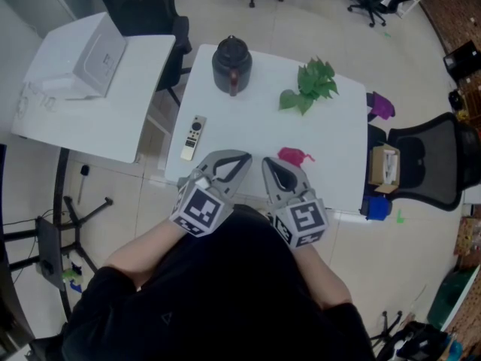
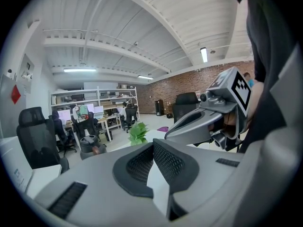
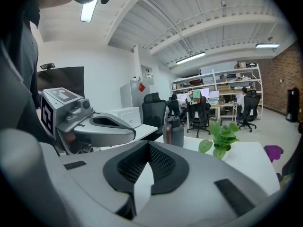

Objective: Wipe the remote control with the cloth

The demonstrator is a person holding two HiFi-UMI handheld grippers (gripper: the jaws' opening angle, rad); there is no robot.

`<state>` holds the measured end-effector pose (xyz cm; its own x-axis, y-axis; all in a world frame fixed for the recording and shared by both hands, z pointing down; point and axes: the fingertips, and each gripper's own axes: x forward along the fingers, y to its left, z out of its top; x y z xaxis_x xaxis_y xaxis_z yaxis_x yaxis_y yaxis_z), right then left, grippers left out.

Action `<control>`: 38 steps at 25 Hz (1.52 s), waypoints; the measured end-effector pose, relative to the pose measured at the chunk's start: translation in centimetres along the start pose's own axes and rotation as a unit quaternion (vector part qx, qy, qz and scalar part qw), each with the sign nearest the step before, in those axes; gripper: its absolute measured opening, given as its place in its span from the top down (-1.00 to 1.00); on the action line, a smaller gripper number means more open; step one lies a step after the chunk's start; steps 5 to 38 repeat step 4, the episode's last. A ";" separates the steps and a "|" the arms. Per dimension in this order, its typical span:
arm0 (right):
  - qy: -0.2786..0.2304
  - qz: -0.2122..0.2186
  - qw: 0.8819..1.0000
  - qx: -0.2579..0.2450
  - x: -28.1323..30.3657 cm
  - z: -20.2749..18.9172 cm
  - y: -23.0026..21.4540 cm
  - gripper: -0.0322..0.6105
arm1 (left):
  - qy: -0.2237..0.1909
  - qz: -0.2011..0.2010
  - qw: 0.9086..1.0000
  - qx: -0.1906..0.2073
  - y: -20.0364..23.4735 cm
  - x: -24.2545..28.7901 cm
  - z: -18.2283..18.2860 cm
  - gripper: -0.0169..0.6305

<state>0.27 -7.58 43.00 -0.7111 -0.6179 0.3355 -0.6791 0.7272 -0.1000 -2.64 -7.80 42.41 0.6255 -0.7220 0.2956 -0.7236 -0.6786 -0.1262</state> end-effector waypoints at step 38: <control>0.003 -0.005 1.000 0.001 0.1 0.0 0.0 0.88 | 0.001 0.002 1.000 -0.009 0.1 0.1 -0.1 0.95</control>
